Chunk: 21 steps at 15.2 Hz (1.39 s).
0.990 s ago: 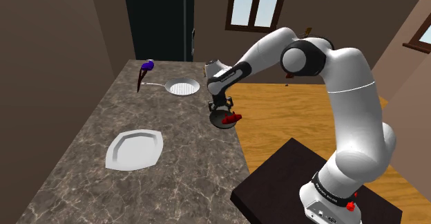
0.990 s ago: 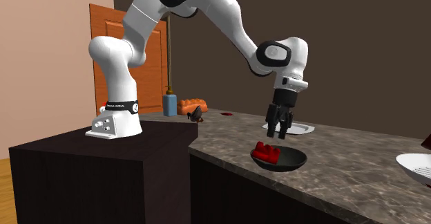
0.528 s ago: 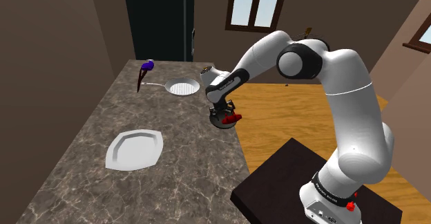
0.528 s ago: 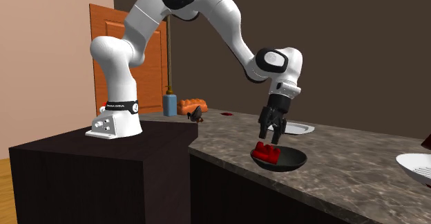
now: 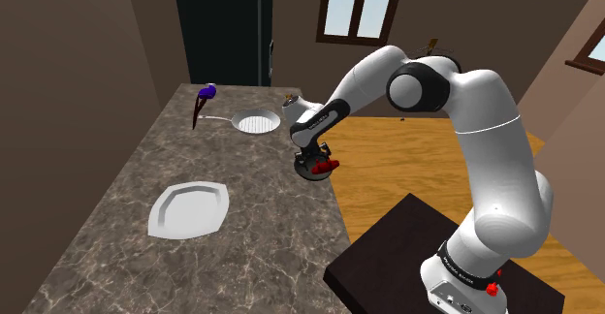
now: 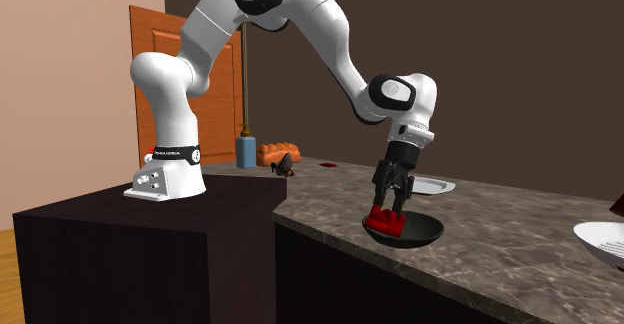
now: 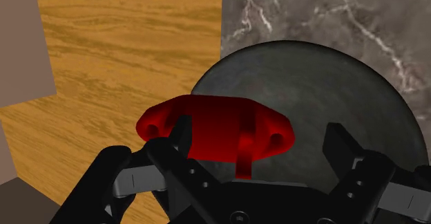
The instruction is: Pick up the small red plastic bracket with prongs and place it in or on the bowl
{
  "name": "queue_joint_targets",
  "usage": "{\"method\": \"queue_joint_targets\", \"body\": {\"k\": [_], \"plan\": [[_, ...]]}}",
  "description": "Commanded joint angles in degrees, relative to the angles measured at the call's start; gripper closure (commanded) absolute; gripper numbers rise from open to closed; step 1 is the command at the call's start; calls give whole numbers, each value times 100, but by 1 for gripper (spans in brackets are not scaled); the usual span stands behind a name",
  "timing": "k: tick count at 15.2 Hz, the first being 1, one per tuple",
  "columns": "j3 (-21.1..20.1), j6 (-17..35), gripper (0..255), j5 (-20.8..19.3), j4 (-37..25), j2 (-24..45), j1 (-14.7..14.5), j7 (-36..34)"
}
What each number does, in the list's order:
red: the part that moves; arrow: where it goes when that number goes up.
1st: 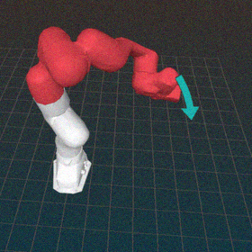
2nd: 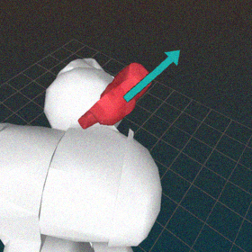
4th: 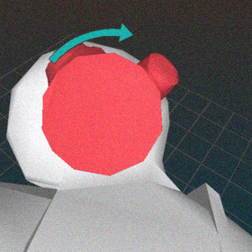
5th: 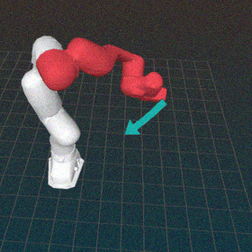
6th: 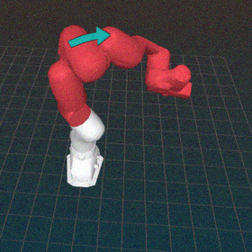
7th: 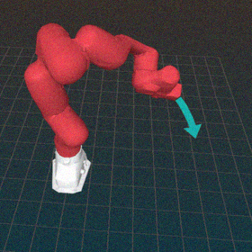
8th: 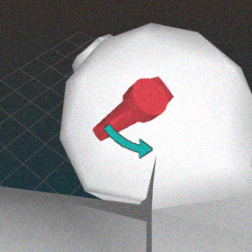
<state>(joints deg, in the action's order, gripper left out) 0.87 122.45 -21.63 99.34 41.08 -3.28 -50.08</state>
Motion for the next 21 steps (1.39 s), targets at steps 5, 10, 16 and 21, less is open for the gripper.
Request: {"method": "queue_joint_targets", "body": {"k": [5, 10, 16, 21], "plan": [[0, 0, 255, 0, 0, 1, 1, 0], [1, -1, 255, 0, -15, 13, 2, 3], [115, -1083, 0, 193, -1390, 564, -105, -233], [197, -1509, 0, 277, -2134, 1015, -113, -365]]}}
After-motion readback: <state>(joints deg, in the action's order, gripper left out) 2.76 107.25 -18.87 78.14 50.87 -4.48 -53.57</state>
